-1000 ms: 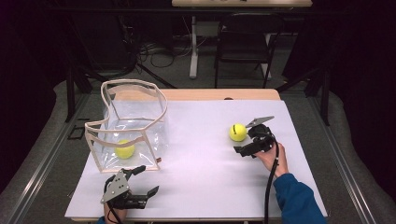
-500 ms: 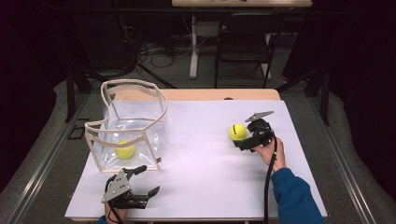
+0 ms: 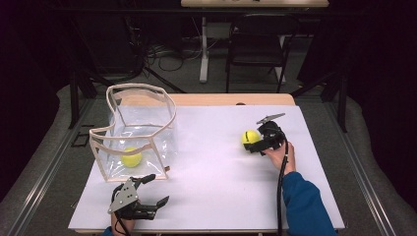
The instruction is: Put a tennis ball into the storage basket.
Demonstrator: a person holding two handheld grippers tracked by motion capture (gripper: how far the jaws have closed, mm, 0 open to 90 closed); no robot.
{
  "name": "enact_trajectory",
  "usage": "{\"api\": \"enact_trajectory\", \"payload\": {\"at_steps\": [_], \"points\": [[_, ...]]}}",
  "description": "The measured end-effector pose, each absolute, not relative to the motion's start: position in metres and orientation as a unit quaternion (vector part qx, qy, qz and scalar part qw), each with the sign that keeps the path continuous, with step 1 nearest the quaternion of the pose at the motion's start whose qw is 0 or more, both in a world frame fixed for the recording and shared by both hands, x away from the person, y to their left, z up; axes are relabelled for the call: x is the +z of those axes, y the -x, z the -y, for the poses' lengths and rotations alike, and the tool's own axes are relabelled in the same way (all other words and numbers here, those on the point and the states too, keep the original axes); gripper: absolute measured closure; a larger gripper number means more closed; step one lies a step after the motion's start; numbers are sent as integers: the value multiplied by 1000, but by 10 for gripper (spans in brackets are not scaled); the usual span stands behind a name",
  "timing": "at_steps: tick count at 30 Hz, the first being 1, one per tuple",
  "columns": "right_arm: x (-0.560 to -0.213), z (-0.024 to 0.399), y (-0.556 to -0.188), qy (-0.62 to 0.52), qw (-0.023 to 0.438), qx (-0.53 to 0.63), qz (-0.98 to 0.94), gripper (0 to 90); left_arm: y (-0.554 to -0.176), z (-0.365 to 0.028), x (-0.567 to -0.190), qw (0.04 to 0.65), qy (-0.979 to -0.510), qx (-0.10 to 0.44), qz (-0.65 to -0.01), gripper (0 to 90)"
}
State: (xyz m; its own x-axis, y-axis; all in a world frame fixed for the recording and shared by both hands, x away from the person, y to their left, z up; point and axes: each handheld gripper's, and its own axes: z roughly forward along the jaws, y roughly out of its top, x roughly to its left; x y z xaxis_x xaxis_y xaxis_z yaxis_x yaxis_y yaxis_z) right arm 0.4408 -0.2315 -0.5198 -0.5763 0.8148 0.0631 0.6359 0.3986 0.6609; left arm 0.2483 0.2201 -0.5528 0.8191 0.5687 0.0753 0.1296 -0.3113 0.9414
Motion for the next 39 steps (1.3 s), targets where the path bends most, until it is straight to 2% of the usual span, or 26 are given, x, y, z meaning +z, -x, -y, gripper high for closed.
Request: {"api": "enact_trajectory", "payload": {"at_steps": [23, 29, 39], "points": [[-541, 220, -457, -448, 132, 298, -833, 0, -250, -220, -553, 545, -783, 202, -222, 158], [-542, 221, -457, -453, 133, 298, -830, 108, -250, -219, -554, 544, -785, 199, -221, 158], [-542, 222, -458, -457, 137, 296, -828, 143, -250, -218, -554, 544, -785, 198, -220, 158]]}}
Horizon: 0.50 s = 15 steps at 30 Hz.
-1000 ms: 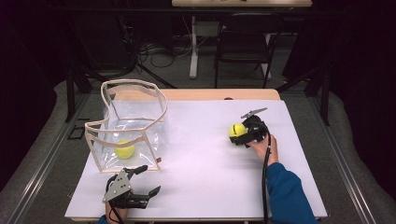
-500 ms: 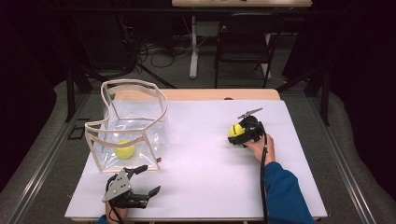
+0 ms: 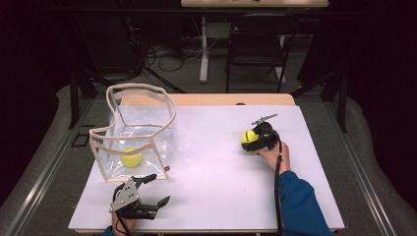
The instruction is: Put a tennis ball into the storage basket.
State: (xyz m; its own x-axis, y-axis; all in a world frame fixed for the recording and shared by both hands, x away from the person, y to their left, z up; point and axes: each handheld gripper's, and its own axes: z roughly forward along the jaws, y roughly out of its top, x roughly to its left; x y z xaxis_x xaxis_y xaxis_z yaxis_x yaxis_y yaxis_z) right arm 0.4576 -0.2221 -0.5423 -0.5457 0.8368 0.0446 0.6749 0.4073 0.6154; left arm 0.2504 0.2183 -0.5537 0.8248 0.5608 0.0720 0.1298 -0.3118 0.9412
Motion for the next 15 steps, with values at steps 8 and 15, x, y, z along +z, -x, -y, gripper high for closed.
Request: {"api": "enact_trajectory", "payload": {"at_steps": [8, 15], "points": [[-542, 220, -458, -453, 141, 300, -828, 220, -251, -218, -554, 544, -785, 198, -219, 158], [-541, 220, -457, -454, 139, 299, -828, 252, -251, -218, -554, 545, -785, 197, -221, 158]]}}
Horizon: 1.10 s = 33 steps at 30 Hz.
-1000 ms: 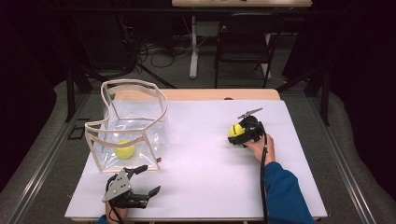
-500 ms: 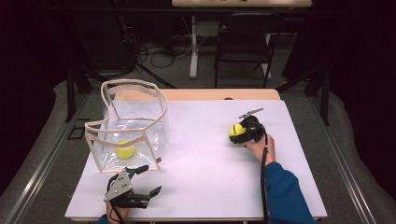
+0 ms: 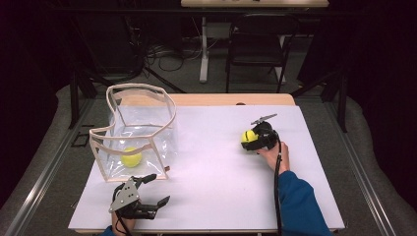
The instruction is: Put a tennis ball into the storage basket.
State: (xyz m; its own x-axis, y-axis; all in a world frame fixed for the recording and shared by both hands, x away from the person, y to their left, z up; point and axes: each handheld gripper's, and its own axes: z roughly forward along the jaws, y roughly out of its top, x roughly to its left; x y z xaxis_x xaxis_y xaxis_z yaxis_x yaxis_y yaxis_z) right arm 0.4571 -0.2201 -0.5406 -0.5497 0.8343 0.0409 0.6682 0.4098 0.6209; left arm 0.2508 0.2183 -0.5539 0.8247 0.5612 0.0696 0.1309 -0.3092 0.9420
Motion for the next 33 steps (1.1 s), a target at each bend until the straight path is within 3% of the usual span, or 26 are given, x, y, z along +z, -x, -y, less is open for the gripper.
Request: {"api": "enact_trajectory", "payload": {"at_steps": [33], "points": [[-510, 209, -447, -425, 152, 287, -845, 257, -251, -219, -553, 545, -784, 198, -221, 158]]}}
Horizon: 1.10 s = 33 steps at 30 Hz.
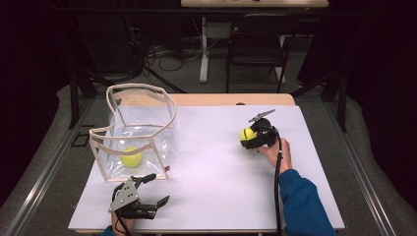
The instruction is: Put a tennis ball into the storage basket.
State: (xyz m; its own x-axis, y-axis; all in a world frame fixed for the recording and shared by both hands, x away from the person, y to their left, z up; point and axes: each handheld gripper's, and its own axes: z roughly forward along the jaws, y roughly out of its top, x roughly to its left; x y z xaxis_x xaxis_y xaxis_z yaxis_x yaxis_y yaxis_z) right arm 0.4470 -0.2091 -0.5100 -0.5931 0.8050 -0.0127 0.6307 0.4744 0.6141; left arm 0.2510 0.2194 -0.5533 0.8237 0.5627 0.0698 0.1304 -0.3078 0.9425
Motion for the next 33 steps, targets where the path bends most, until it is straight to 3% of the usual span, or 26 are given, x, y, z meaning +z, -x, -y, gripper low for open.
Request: {"api": "enact_trajectory", "payload": {"at_steps": [33], "points": [[-486, 187, -435, -383, 149, 269, -871, 257, -251, -220, -553, 544, -784, 201, -223, 158]]}}
